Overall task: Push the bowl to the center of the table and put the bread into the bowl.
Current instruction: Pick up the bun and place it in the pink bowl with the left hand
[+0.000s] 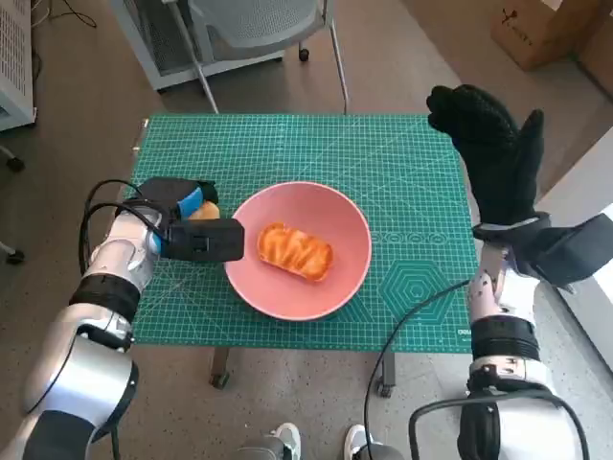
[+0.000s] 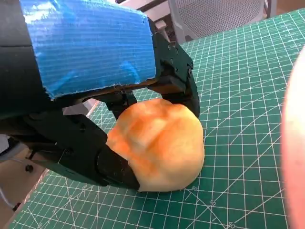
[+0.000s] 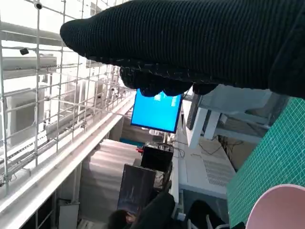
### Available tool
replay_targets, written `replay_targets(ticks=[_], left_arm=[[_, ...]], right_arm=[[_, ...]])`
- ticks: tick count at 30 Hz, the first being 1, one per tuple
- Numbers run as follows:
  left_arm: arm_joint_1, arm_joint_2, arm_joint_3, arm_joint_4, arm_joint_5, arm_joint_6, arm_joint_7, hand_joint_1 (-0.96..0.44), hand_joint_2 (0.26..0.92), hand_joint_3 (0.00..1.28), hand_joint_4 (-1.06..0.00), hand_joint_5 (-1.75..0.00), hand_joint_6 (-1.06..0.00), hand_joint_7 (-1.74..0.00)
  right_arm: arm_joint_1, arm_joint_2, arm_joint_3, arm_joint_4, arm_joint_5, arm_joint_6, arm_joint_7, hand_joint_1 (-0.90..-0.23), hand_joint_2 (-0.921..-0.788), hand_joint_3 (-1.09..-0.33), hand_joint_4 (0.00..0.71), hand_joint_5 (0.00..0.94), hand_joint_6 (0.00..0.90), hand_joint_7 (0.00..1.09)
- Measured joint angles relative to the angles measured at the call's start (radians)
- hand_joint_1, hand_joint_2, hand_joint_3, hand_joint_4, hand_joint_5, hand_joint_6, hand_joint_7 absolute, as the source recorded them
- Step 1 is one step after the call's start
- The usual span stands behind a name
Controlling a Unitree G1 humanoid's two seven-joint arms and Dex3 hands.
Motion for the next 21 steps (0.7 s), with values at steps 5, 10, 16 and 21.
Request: replay_targets(ticks=[5, 10, 16, 21], left_arm=[[0.001, 0.008, 0.012, -0.003, -0.010, -0.004, -0.010, 0.00, 0.920, 0.10, -0.61, -1.16, -0.63, -1.26], [0.002, 0.025, 0.028, -0.016, -0.031, -0.006, -0.025, 0.00, 0.921, 0.11, -0.61, -1.20, -0.61, -1.23], [0.009, 0.069, 0.071, -0.104, -0.057, -0.001, -0.033, 0.00, 0.921, 0.09, -0.64, -1.19, -0.62, -1.20], [0.048, 0.117, 0.145, -0.258, -0.110, 0.005, -0.018, 0.00, 0.920, 0.08, -0.66, -1.16, -0.63, -1.19]], right_arm=[[0.000, 0.000, 0.000, 0.001, 0.001, 0.000, 0.001, -0.518, -0.921, -0.560, 0.237, 0.001, 0.346, 0.00], [0.000, 0.000, 0.000, 0.003, 0.001, 0.001, 0.002, -0.518, -0.921, -0.557, 0.237, 0.001, 0.344, 0.00], [0.000, 0.000, 0.000, 0.004, 0.002, 0.009, 0.005, -0.519, -0.921, -0.545, 0.236, 0.000, 0.347, 0.00], [0.000, 0.001, 0.000, 0.004, 0.002, 0.013, 0.007, -0.519, -0.921, -0.541, 0.233, 0.000, 0.347, 0.00]])
